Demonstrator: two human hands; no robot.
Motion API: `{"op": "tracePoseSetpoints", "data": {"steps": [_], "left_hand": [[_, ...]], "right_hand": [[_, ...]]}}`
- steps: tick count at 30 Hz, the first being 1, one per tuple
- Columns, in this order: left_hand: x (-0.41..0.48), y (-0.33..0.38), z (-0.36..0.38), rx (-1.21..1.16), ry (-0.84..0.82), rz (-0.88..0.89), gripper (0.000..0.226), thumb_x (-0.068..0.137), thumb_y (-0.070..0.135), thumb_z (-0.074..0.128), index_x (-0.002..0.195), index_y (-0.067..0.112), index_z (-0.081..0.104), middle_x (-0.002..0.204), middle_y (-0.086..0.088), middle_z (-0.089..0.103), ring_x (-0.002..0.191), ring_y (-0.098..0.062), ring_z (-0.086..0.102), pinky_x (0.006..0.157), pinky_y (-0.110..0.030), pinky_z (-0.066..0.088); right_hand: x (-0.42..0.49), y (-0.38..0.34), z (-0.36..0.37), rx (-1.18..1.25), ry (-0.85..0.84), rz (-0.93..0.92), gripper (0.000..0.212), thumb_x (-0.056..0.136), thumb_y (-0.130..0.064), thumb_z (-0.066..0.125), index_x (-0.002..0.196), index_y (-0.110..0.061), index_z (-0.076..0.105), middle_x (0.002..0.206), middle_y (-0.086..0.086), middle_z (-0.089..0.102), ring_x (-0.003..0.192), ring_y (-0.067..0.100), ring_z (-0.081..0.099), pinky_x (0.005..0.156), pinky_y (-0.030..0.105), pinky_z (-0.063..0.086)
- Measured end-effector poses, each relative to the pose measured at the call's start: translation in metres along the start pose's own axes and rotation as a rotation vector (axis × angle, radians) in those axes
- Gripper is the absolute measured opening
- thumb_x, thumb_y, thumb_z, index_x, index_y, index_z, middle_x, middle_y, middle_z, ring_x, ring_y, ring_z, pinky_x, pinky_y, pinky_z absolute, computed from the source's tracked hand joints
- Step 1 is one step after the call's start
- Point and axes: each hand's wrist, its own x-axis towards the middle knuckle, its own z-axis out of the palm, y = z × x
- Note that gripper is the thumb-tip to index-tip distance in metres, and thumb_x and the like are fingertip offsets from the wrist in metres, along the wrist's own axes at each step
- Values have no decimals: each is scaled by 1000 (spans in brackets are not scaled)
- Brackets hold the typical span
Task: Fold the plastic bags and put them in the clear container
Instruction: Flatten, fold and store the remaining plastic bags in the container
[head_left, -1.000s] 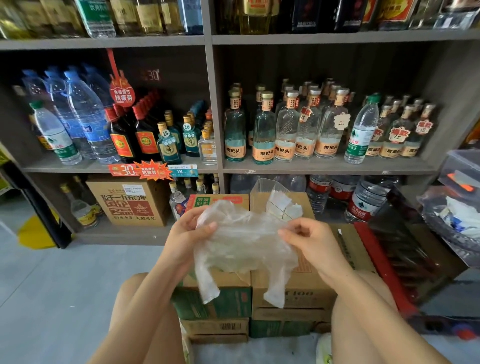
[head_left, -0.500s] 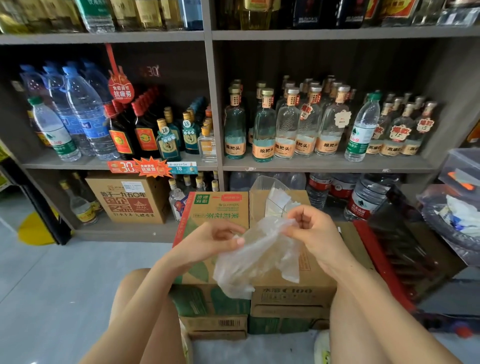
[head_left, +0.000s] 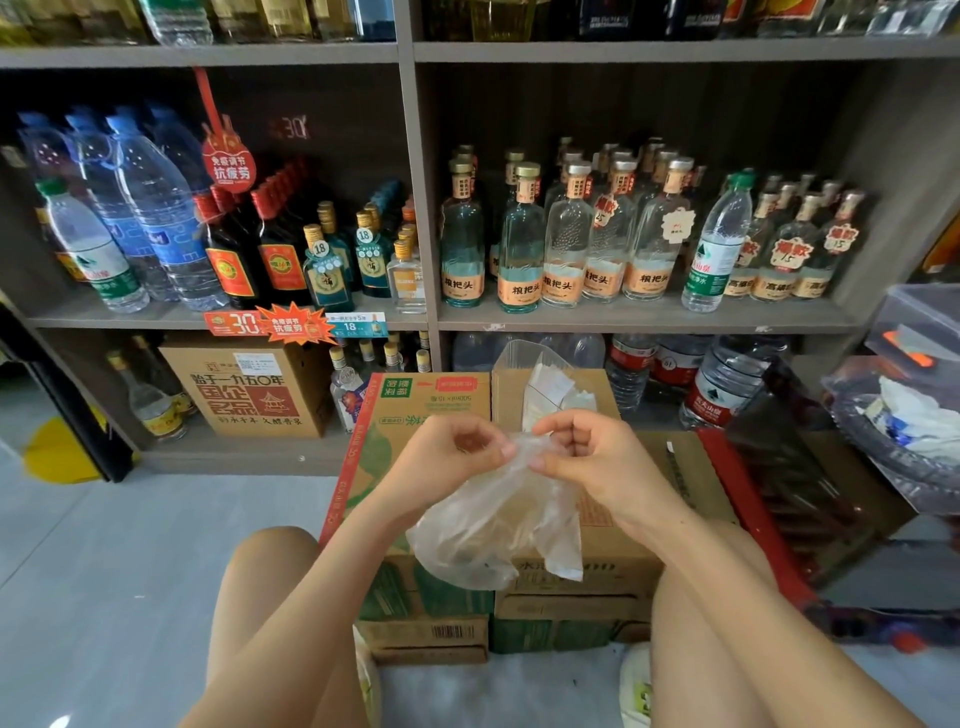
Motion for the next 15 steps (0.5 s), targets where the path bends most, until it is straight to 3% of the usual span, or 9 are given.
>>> {"op": "tracePoseSetpoints", "data": {"steps": [2, 5, 9, 11, 13, 15], "left_hand": [[-1, -2, -5, -73, 17, -21, 10, 82, 20, 73, 83, 11, 72, 79, -3, 70, 72, -11, 61, 71, -20, 51], [-3, -5, -21, -60, -38, -62, 10, 84, 21, 71, 81, 12, 68, 78, -2, 70, 75, -14, 65, 78, -23, 54], [-7, -3, -39, -69, -105, -69, 9, 89, 13, 65, 84, 7, 59, 68, 4, 66, 67, -11, 62, 70, -23, 52], [-8, -1, -42, -119, -81, -63, 8, 90, 8, 63, 85, 6, 56, 66, 4, 66, 66, -11, 62, 68, -24, 52], [-9, 2, -42, -159, -40, -48, 7, 90, 5, 61, 86, 5, 56, 65, 4, 67, 64, -9, 63, 64, -20, 50], [-9, 4, -41, -203, -8, -37, 7, 90, 3, 61, 86, 4, 55, 65, 3, 67, 62, -8, 62, 60, -17, 48]], "right_hand": [[0, 1, -4, -47, -75, 12, 36, 69, -1, 80, 96, -20, 67, 81, -2, 59, 75, 8, 56, 74, 22, 53], [0, 1, -16, -298, -195, 3, 38, 73, -1, 77, 102, -23, 66, 78, -5, 59, 67, -2, 53, 70, 15, 48], [2, 6, -32, -533, -166, -50, 30, 82, -7, 71, 97, -33, 64, 79, -7, 59, 63, -4, 49, 65, 14, 44], [2, 8, -30, -474, -161, -28, 28, 84, -20, 71, 107, -32, 63, 93, -11, 60, 80, -4, 53, 74, 14, 42], [4, 13, -24, -495, -217, 4, 42, 81, -35, 72, 120, -30, 57, 115, -18, 53, 105, -5, 49, 91, 16, 37], [6, 18, -14, -508, -232, 9, 37, 80, -35, 72, 114, -28, 58, 119, -21, 50, 111, -7, 44, 98, 19, 31]]}}
